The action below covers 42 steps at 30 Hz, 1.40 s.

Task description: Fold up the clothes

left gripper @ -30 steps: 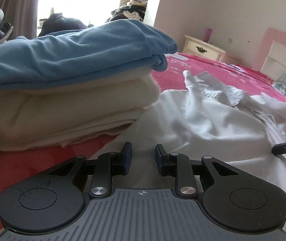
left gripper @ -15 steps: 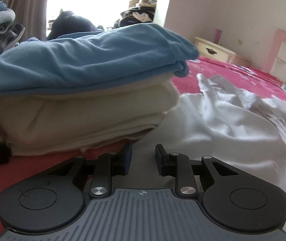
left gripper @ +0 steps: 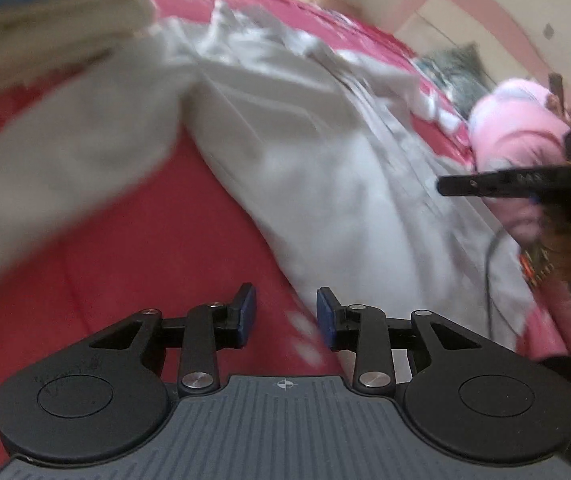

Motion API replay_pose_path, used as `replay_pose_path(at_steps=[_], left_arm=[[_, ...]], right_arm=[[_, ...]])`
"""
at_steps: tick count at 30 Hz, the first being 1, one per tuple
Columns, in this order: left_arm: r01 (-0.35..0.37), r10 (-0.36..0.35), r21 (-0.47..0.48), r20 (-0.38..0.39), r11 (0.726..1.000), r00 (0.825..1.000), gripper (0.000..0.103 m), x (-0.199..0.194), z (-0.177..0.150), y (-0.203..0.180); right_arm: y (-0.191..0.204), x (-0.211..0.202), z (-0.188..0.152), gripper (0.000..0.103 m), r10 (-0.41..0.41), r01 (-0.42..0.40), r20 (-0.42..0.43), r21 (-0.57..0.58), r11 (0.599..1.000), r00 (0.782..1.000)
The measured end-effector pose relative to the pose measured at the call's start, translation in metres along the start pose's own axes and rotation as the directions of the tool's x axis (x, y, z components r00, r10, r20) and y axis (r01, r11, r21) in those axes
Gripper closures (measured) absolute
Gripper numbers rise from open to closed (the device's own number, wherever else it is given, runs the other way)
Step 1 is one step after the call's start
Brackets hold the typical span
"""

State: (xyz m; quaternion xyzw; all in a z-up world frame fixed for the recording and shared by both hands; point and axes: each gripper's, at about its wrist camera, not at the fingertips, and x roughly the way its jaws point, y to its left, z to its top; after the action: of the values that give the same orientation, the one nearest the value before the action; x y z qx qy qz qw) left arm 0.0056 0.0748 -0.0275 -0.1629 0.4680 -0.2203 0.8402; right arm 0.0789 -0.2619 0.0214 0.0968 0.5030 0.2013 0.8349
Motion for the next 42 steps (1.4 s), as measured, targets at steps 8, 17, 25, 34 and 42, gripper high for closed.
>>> replay_pose_path(at_steps=[8, 17, 25, 34, 42], left_arm=[[0.098, -0.108, -0.082, -0.129, 0.992, 0.986, 0.07, 0.004, -0.022, -0.023], [0.069, -0.062, 0.035, -0.184, 0.997, 0.981, 0.07, 0.008, -0.047, -0.065], [0.006, 0.01, 0.081, -0.198, 0.997, 0.98, 0.092, 0.015, -0.049, -0.075], [-0.061, 0.068, 0.035, -0.246, 0.998, 0.967, 0.102, -0.005, -0.062, -0.053], [-0.071, 0.078, 0.037, -0.267, 0.997, 0.961, 0.101, -0.021, -0.068, -0.039]], right_arm=[[-0.027, -0.02, -0.055, 0.079, -0.054, 0.065, -0.111, 0.099, 0.993, 0.992], [-0.031, -0.047, -0.082, 0.079, -0.088, 0.102, -0.11, 0.127, 0.987, 0.99], [-0.026, -0.052, -0.097, 0.079, -0.09, 0.102, -0.094, 0.124, 0.987, 0.991], [-0.022, -0.052, -0.102, 0.079, -0.103, 0.111, -0.087, 0.1, 0.989, 0.991], [-0.023, -0.056, -0.1, 0.079, -0.102, 0.111, -0.097, 0.093, 0.989, 0.99]])
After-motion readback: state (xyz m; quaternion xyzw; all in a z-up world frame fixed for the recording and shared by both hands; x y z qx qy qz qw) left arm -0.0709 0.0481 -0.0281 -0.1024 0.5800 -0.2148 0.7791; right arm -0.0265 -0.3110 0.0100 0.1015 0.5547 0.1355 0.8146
